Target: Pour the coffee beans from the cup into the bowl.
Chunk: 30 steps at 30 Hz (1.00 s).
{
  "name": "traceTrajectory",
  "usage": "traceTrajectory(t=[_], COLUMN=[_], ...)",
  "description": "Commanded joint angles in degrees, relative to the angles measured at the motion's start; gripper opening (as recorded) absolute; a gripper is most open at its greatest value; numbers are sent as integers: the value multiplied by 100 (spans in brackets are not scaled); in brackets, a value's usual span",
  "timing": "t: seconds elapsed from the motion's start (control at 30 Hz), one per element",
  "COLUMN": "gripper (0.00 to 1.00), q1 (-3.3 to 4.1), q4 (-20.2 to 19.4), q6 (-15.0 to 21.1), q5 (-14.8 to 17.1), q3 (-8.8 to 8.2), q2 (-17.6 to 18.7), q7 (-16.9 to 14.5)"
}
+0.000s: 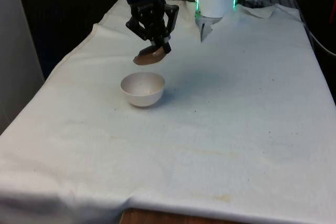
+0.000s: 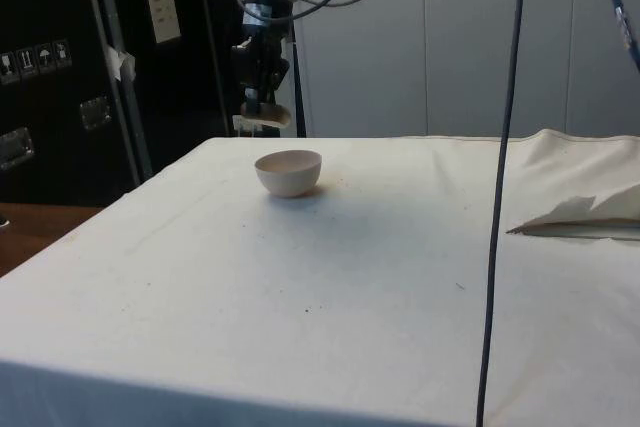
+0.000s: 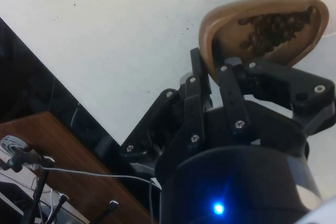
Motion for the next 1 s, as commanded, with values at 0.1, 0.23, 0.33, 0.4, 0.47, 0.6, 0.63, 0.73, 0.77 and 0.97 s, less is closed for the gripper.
traceTrajectory(t=[0.1,0.23,0.33,0.4,0.47,0.6,0.63,0.73,0.77,0.97], gripper=[0,0,0,0,0,0,0,0,0,0], q1=[-52,-63,-63,-69,-74,-80,-80,-80,-40,-97], q4=[-11,-17,-17,-17,-17,-23,-23,-46,-29,-103], q6=[-17,-34,-57,-69,-80,-149,-166,-264,-241,-441], q5=[115,327,510,636,705,1026,1083,1295,1243,1616], q3=[0,-52,-103,-132,-149,-246,-269,-350,-378,-481], q2=[29,74,120,155,172,241,252,281,298,315], q7=[-115,-315,-498,-619,-693,-1020,-1077,-1301,-1261,-1644])
